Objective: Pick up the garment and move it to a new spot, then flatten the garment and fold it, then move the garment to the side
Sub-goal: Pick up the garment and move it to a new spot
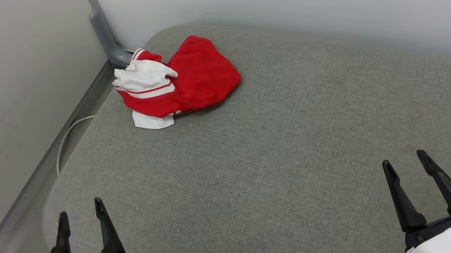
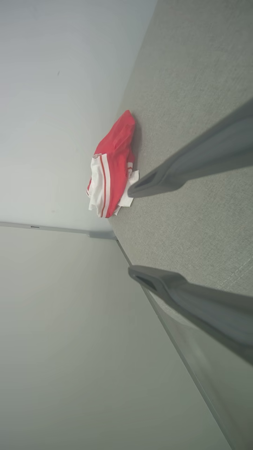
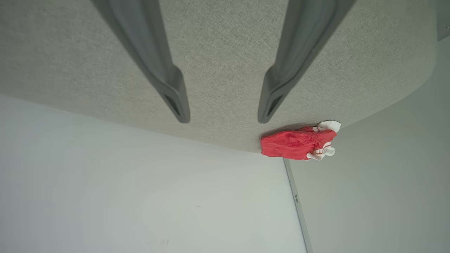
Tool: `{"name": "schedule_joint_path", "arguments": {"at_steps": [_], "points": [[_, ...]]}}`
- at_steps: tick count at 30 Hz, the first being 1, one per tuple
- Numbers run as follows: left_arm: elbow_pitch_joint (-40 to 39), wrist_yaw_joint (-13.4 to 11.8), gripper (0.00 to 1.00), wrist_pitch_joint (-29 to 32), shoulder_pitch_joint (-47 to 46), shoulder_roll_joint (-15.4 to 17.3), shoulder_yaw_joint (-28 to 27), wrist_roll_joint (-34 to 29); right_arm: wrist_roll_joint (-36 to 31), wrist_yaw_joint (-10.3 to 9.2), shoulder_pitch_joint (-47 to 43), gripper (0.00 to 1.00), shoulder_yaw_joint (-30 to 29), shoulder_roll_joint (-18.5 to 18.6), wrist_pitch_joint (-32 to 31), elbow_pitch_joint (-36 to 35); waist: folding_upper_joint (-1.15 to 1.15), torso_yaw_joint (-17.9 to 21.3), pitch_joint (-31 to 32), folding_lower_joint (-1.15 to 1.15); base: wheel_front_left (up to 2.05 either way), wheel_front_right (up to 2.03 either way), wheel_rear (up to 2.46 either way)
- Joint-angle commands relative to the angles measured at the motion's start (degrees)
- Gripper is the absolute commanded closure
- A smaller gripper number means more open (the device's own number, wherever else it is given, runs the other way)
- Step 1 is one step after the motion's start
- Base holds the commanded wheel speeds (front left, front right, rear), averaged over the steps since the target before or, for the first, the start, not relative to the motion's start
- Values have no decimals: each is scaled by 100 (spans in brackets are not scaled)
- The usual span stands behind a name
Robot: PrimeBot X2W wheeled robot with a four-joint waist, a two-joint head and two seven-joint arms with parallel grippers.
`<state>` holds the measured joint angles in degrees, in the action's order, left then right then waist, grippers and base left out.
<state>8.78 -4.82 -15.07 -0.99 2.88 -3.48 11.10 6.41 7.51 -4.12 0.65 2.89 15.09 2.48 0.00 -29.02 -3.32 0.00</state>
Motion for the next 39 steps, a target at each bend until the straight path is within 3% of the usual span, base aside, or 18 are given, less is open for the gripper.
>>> {"name": "schedule_joint_path", "arguments": {"at_steps": [1, 9, 13, 19, 24, 30, 34, 39], "points": [[-3, 82, 0, -16, -234, 1, -84, -20, -73, -4, 78, 0, -1, -4, 12, -21, 0, 108, -75, 0, 0, 0, 0], [181, 547, 0, -16, -1501, 264, -690, -200, -386, -4, 362, 0, 0, -2, 12, -247, 0, 677, -606, 0, 0, 0, 0], [418, 757, 0, -16, -2384, 564, -977, -225, -575, -4, 572, 0, -34, -3, 12, -450, 0, 969, -1017, 0, 0, 0, 0], [853, 943, 0, -16, -3468, 1024, -1292, -157, -780, -4, 755, 0, -106, -3, 12, -803, 0, 1329, -1511, 0, 0, 0, 0], [1281, 1044, 0, -16, -4056, 1328, -1241, -186, -864, -4, 833, 0, -123, 19, 12, -1008, 0, 1502, -1765, 0, 0, 0, 0], [2354, 1194, 0, 423, -4941, 1801, -712, -96, -921, -4, 883, 0, -187, 98, 12, -1243, 0, 1649, -2004, 0, 0, 0, 0], [2849, 1220, 0, 1398, -5292, 2020, 105, 214, -948, -4, 860, 0, -226, 145, 12, -1336, 0, 1711, -2111, 0, 0, 0, 0], [2997, 1218, 0, 2881, -5466, 2479, 1365, 1032, -953, -4, 900, 0, -235, 202, 12, -1417, 0, 1762, -2269, 0, 0, 0, 0]]}}
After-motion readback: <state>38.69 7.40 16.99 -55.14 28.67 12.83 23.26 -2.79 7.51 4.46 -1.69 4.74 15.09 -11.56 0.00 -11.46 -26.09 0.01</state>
